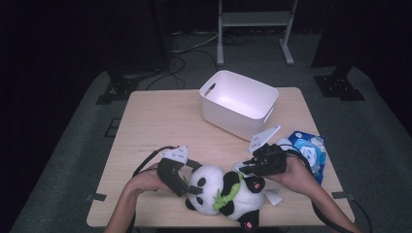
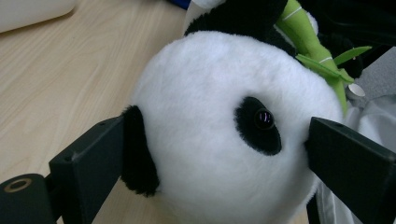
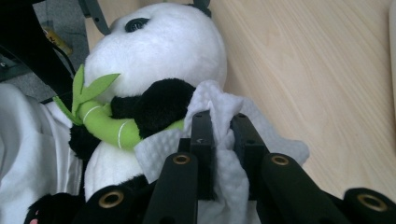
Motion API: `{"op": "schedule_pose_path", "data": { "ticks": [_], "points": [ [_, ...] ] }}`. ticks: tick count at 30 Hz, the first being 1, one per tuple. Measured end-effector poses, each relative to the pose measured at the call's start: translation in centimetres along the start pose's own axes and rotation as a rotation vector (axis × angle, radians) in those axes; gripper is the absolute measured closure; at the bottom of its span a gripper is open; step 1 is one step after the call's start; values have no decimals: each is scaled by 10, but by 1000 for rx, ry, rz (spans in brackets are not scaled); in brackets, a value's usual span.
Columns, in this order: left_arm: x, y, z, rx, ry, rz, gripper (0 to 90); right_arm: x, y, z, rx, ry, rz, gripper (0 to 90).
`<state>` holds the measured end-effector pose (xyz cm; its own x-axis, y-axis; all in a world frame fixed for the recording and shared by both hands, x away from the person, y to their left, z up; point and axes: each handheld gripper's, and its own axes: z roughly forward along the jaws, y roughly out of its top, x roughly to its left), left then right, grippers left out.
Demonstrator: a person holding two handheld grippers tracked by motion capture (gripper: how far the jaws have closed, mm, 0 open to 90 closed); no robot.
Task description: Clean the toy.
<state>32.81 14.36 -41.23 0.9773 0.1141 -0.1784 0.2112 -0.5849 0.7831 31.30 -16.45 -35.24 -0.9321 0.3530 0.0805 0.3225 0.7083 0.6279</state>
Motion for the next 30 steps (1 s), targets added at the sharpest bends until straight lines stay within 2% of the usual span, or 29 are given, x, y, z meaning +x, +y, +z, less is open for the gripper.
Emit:
{"op": "schedule_pose_path", "data": {
  "ticks": [4, 7, 11, 14, 16, 17, 19, 21, 25, 30],
  "points": [
    [-1, 2, -4, -12, -2, 4, 56, 5, -4, -3, -16, 8, -10, 804],
    [0, 3, -5, -35, -5, -16, 55, 9, -6, -4, -19, 17, -28, 804],
    [2, 2, -1, -17, -16, -33, 55, 13, -6, -5, -22, 30, -44, 804],
    [6, -1, 5, -4, -44, -76, 29, 14, -5, -4, -20, 42, -55, 804],
    [10, -4, 9, -6, -87, -129, 42, 14, -3, -3, -14, 44, -49, 804],
    [12, -6, 11, -10, -114, -139, 59, 14, -2, -2, -11, 46, -52, 804],
    [13, -8, 11, -21, -133, -144, 116, 14, 1, -1, -4, 48, -57, 804],
    [13, -8, 10, -22, -130, -134, 185, 13, 3, 2, 4, 46, -53, 803],
    [11, -5, 8, -37, -94, -98, 291, 9, 9, 9, 12, 47, -58, 803],
    [8, 1, 6, -56, -24, -34, 336, 7, 19, 19, 22, 50, -68, 803]
  ]
}}
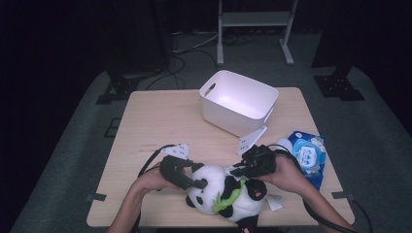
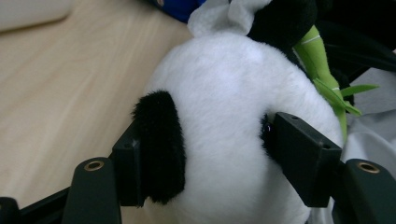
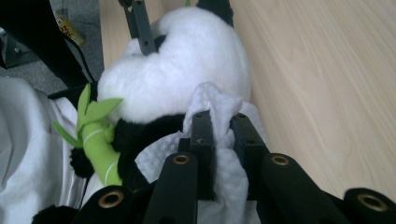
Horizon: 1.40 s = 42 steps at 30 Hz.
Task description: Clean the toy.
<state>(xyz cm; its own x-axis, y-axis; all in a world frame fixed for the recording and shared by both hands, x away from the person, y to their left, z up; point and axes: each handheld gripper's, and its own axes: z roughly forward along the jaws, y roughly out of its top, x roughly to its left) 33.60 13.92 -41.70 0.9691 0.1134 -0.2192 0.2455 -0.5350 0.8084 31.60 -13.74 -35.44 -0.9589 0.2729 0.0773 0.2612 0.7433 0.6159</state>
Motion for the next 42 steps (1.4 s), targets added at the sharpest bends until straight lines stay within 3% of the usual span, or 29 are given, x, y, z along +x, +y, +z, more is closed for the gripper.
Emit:
{"op": "schedule_pose_path", "data": {
  "ticks": [9, 10, 20, 24, 26, 28, 36, 42],
  "points": [
    [-4, 6, -7, -32, 197, 96, 349, -14, 15, 1, -14, -40, 20, 804],
    [-4, 6, -8, -31, 200, 96, 349, -15, 16, 1, -17, -43, 17, 804],
    [-2, 3, -15, -46, 96, 14, 221, -12, 13, 3, -2, -15, 14, 805],
    [0, 1, -20, -32, 106, -15, 145, -8, 9, 1, -3, -7, 8, 804],
    [2, -2, -17, -28, 82, -37, 107, -6, 8, 0, -4, 4, 3, 804],
    [3, -4, -13, -28, 37, -31, 136, -4, 8, 0, -2, 8, 0, 804],
    [-3, -3, -9, -6, 57, 29, 242, -3, 18, 6, -11, 12, -9, 805],
    [-2, -3, -11, 1, 63, 30, 245, -1, 21, 6, -7, -3, -25, 805]
  ]
}}
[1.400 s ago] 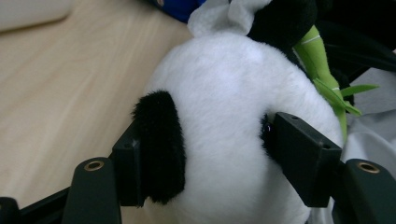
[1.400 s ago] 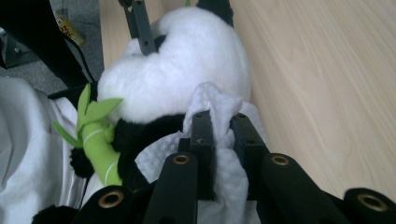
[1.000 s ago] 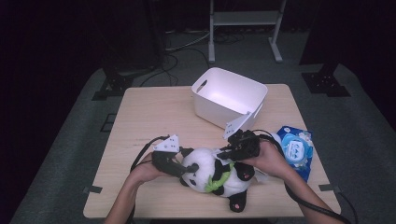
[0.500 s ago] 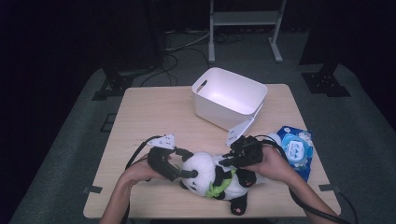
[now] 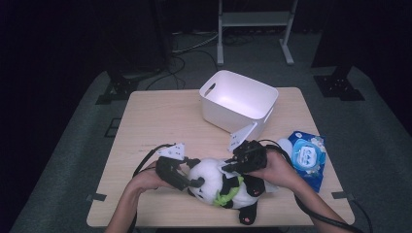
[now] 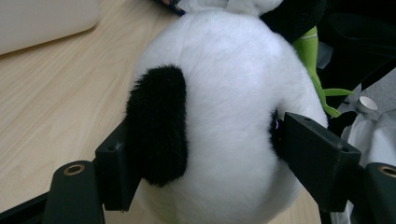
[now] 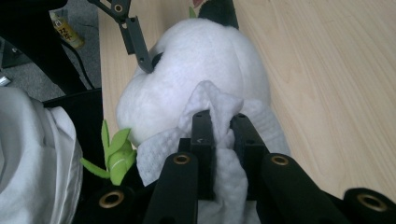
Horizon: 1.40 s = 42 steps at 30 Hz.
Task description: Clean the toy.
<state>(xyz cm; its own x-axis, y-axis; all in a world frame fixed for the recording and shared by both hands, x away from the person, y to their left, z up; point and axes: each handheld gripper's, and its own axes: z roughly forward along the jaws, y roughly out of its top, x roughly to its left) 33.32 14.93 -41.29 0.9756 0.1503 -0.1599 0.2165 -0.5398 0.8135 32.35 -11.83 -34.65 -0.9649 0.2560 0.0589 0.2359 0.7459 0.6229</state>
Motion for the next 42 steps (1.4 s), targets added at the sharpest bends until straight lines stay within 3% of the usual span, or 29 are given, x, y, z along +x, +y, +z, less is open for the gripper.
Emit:
{"op": "schedule_pose_path", "data": {
  "ticks": [6, 8, 11, 21, 29, 34, 39, 42],
  "points": [
    [-1, 3, -4, -25, -10, 4, 261, 0, -15, -14, -19, -12, 31, 804],
    [0, 4, -10, -55, -16, -4, 333, -1, -21, -19, -23, -18, 39, 804],
    [1, 3, -8, -28, -4, -14, 338, -2, -28, -26, -40, -15, 57, 804],
    [3, 0, -8, -27, -15, -26, 338, -3, -40, -41, -38, -41, 73, 804],
    [1, 1, -9, -16, -12, -16, 338, -2, -32, -33, -39, -32, 59, 804],
    [-1, 5, -9, -13, -10, 1, 336, 0, -20, -19, -28, -8, 40, 803],
    [-2, 4, -10, -7, -9, 6, 334, 4, -7, -7, -11, -8, 1, 801],
    [-2, 4, -10, -12, -11, 5, 322, 5, -8, -8, 6, -19, -5, 802]
  ]
}}
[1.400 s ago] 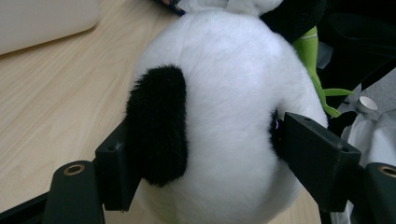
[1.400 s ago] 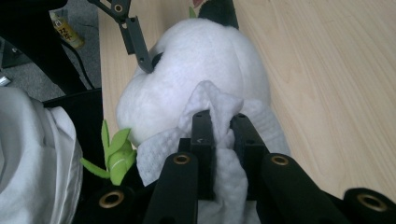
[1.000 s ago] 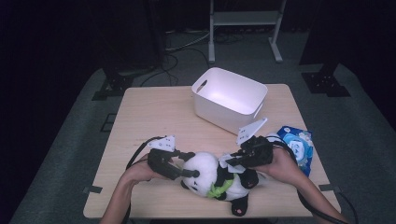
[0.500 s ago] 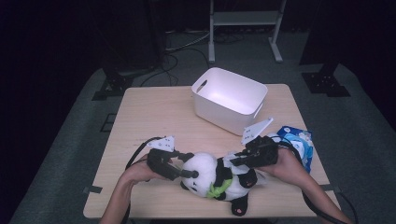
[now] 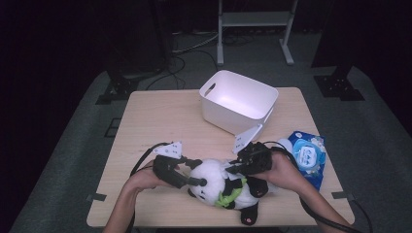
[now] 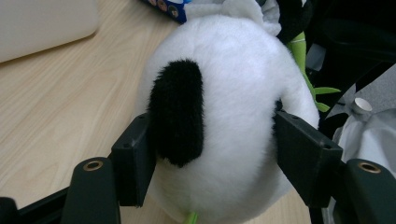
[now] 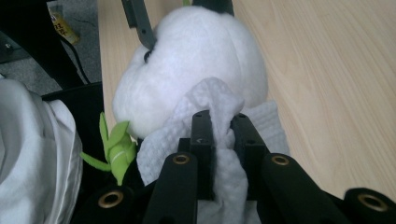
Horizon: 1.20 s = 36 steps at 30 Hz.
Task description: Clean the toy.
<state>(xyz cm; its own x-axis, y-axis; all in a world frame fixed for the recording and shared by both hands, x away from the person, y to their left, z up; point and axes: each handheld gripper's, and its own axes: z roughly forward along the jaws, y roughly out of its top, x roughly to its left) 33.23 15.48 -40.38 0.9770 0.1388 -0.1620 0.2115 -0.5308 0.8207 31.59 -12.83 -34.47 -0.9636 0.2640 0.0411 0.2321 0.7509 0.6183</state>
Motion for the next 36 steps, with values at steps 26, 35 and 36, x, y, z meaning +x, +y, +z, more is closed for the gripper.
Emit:
{"op": "schedule_pose_path", "data": {
  "ticks": [26, 35, 36],
  "points": [
    [13, -6, 31, -30, -106, -131, 229, 5, -40, -24, -88, -18, 62, 808],
    [1, 16, -6, -91, 30, -65, 272, -1, -20, -22, -153, -33, 43, 811],
    [-1, 17, -11, -95, 49, -57, 272, -2, -18, -22, -156, -31, 43, 811]
  ]
}}
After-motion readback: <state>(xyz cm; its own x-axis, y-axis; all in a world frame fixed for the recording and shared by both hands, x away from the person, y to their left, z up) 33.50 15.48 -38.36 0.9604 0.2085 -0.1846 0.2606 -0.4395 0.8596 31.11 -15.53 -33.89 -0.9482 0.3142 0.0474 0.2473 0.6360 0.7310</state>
